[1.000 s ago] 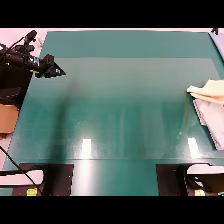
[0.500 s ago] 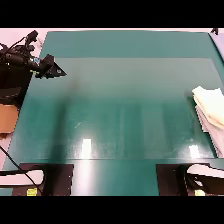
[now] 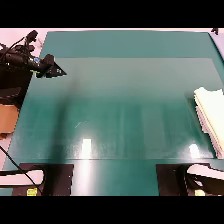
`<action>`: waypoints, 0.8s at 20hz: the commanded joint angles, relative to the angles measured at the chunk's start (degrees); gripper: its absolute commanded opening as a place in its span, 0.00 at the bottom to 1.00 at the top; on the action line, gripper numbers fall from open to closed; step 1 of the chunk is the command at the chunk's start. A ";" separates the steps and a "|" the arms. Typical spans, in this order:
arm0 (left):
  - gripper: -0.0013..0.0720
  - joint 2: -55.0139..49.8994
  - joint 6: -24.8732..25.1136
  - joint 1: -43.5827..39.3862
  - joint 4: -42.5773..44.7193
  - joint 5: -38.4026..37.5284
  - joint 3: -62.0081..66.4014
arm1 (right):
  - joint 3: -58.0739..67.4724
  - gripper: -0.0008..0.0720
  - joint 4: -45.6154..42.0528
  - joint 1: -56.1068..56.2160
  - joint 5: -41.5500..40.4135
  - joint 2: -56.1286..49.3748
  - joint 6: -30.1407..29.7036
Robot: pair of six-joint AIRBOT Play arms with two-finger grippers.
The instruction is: Fold the shirts.
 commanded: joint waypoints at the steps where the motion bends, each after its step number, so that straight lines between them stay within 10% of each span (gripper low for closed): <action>1: 0.06 0.02 1.73 0.04 -2.71 0.94 0.04 | 17.29 1.00 0.20 6.36 -0.83 -1.20 -0.15; 3: 0.06 0.02 1.97 0.02 -4.66 1.49 0.04 | 29.18 0.83 7.78 13.11 -2.08 -4.42 -4.44; 5: 0.06 0.02 4.13 0.02 -8.07 1.81 0.04 | 34.69 0.07 23.15 20.26 -4.72 -6.78 -12.07; 16: 0.05 2.75 16.92 -4.85 -15.74 -3.26 0.17 | 12.24 0.04 53.94 56.52 -7.80 -12.20 -30.95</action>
